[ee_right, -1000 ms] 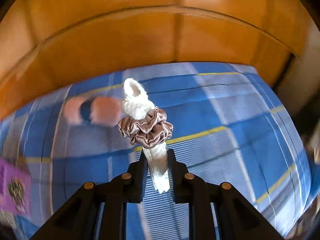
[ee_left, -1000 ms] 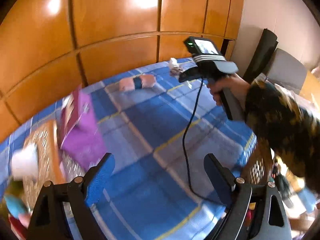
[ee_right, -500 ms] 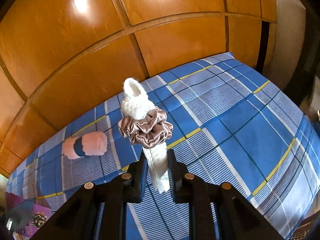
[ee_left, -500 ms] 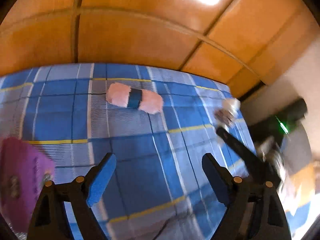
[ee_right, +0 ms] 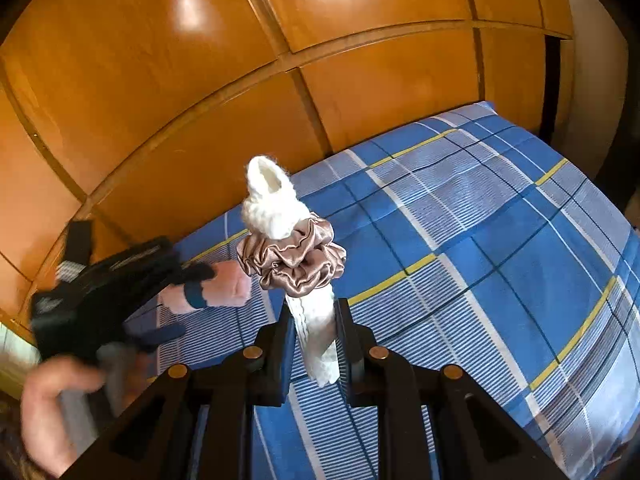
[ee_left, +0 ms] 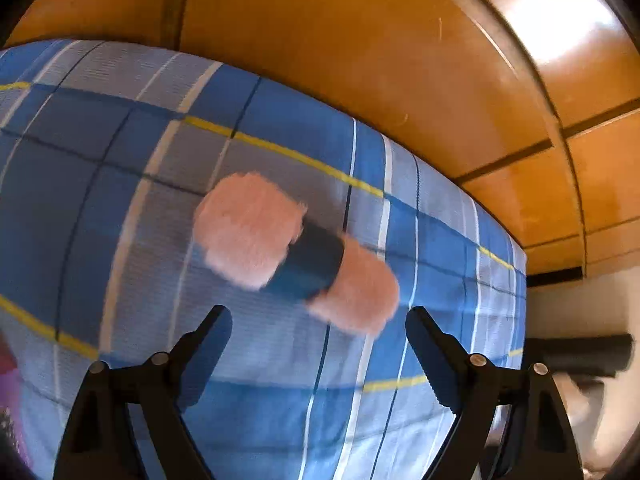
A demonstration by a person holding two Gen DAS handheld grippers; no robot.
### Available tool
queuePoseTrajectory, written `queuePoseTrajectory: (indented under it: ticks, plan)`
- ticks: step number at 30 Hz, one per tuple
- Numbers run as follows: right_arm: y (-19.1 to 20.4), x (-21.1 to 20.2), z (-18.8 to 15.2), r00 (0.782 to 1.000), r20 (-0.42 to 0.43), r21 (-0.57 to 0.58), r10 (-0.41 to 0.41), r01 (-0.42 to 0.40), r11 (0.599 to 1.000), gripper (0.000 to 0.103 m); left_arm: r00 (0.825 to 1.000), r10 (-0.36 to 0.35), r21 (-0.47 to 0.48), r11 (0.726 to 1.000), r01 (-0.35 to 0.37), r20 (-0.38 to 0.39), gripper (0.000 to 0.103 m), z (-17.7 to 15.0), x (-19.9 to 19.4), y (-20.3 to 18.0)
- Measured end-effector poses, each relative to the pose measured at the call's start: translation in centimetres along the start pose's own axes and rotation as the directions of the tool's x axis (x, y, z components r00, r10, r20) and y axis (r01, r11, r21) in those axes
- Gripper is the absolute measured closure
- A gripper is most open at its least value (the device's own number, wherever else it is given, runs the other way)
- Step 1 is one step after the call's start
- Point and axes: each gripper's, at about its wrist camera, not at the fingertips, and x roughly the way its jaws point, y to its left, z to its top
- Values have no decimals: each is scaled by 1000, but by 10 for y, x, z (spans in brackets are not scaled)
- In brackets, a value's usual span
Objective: Organize soft objects
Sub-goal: 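Grasp the pink towel roll with the left tool while the right tool holds the scrunchie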
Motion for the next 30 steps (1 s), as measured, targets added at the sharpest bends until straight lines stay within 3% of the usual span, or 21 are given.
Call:
queuePoseTrajectory:
  ticks: [4, 11, 13, 15, 19, 23, 25, 27, 28, 30]
  plan:
    - [5, 0, -1, 1000, 6, -8, 13, -13, 1000, 86, 998, 55, 46, 997, -57, 34, 13, 14, 13, -14]
    - [9, 2, -3, 1000, -3, -34, 22, -22, 999, 86, 984, 176, 179, 967, -180, 38, 2, 19, 40, -32]
    - [10, 4, -4, 1000, -9, -45, 20, -21, 999, 86, 975, 210, 215, 951, -220, 69, 12, 12, 39, -33]
    - [11, 5, -5, 1000, -14, -56, 18, -19, 998, 86, 970, 215, 280, 930, -240, 115, 36, 4, 33, -33]
    - [13, 7, -6, 1000, -9, -69, 10, -11, 998, 86, 985, 136, 346, 924, -165, 109, 45, -11, 11, -22]
    - [7, 12, -6, 1000, -29, -48, -7, 6, 999, 86, 993, 84, 528, 841, -116, 84, 45, -54, -16, -15]
    - [6, 16, -7, 999, -49, -48, -13, 11, 999, 86, 997, 67, 602, 795, -67, 23, 45, -81, -28, -4]
    - [6, 25, -9, 995, -101, -49, -27, 22, 999, 86, 997, 83, 666, 744, -58, -5, 45, -100, -34, 5]
    - [5, 29, -10, 992, -123, -43, -28, 23, 999, 86, 994, 111, 714, 696, -77, 0, 45, -116, -39, 13]
    - [5, 34, -11, 988, -146, -47, -40, 33, 998, 86, 990, 142, 756, 646, -108, 20, 44, -133, -40, 19]
